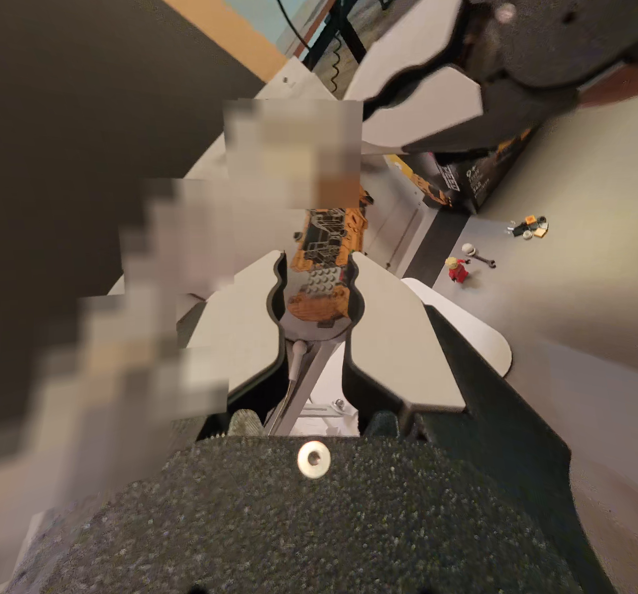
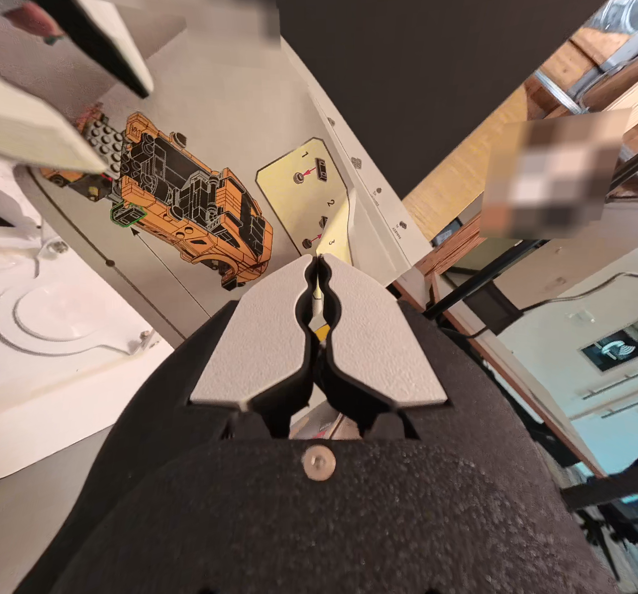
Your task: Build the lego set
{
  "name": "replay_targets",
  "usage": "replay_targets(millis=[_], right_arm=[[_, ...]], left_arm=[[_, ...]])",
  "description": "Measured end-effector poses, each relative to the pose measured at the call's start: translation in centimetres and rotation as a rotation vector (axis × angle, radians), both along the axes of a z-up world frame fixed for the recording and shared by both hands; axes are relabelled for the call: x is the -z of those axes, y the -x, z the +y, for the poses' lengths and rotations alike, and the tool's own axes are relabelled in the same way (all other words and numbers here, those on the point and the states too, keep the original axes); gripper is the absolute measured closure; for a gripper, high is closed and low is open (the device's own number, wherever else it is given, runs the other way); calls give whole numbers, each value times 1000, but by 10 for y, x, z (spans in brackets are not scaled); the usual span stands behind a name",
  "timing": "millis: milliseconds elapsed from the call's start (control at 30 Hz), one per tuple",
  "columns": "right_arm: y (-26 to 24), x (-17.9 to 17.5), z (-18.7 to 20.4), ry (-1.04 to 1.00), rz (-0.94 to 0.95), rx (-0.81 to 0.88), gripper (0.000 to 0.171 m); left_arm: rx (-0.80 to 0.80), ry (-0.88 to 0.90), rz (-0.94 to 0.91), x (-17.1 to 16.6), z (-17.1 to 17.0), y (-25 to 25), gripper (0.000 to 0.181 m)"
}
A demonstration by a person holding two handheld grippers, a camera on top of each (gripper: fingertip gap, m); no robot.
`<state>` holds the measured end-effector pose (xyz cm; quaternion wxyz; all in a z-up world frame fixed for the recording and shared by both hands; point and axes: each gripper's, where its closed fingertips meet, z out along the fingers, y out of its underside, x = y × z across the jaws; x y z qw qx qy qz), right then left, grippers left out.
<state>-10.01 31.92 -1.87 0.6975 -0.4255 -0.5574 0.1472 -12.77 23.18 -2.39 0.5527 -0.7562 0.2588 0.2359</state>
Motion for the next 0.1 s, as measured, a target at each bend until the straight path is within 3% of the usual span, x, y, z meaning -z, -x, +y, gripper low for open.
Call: replay_targets(millis=[100], right_arm=[[-6, -8, -15, -96, 50, -7, 171]], left_arm=[[19, -8, -125, -7, -1, -2, 148]])
